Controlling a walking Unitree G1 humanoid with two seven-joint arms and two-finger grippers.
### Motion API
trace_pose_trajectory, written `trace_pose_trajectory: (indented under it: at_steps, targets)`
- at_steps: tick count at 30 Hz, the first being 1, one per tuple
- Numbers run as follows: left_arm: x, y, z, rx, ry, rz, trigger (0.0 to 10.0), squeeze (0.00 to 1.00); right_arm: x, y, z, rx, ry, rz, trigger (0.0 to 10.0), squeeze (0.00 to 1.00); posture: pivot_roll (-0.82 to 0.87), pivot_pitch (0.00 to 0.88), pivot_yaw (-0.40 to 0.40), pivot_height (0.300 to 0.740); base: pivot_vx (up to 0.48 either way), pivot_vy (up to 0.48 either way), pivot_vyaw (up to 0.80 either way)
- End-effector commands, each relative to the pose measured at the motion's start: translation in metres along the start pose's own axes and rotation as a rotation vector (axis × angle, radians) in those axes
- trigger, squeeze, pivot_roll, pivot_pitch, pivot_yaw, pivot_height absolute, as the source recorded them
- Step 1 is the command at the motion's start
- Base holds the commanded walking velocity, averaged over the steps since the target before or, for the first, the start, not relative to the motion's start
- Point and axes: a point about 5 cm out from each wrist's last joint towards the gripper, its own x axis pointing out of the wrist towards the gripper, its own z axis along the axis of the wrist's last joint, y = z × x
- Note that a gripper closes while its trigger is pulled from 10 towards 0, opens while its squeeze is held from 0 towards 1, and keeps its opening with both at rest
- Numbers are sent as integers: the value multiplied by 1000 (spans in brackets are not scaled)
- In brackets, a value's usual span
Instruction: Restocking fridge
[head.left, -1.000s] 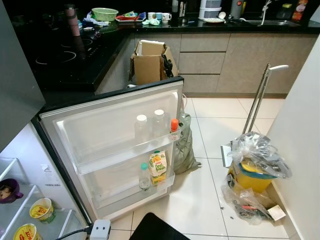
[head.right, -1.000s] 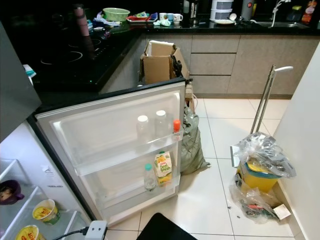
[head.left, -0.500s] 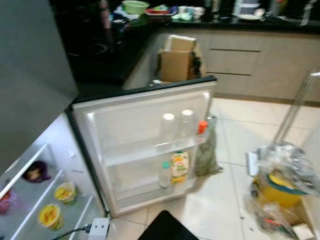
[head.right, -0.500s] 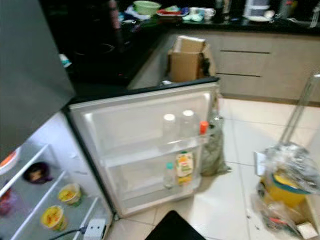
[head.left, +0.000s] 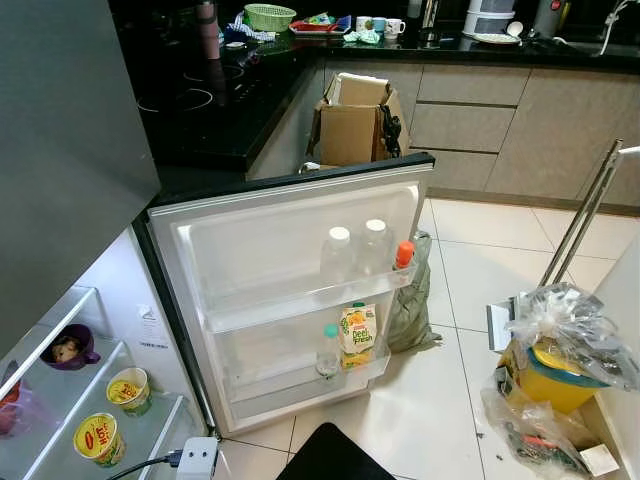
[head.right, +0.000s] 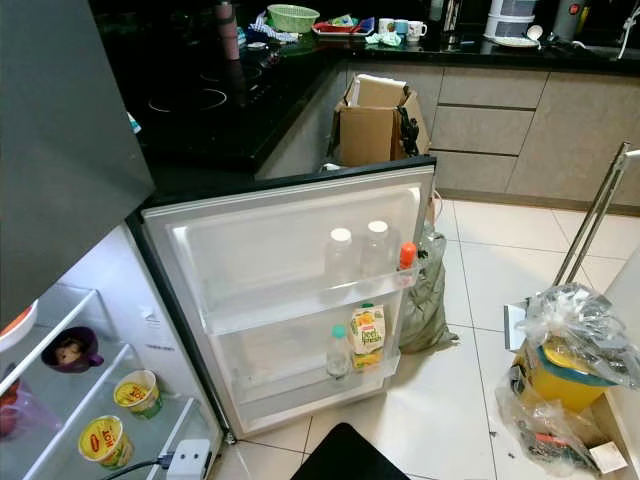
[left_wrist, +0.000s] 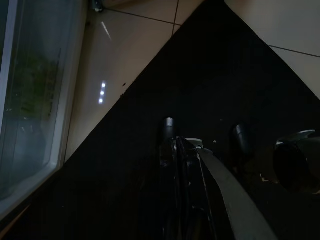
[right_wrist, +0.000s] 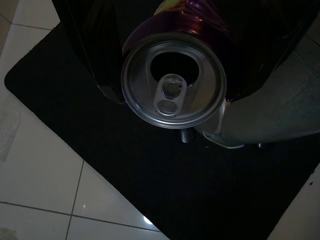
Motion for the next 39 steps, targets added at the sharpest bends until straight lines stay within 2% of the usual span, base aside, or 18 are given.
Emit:
trace_pose_trajectory:
  at_steps: [1,23,39]
  targets:
    - [0,-2,-4,-15,9,-6,10000,0,0,0,1,-21,4,4,10000,0,-126,0,-36,740,349,0,0]
    - [0,-4,-3,-12,8,-12,10000,0,0,-2,0,-36,5,4,10000,0,-137,0,-31,740,393,0,0]
    - [0,-6,-6,-27,14,-28,10000,0,-1,0,-3,-51,14,4,10000,0,-142,0,-28,740,0,0,0]
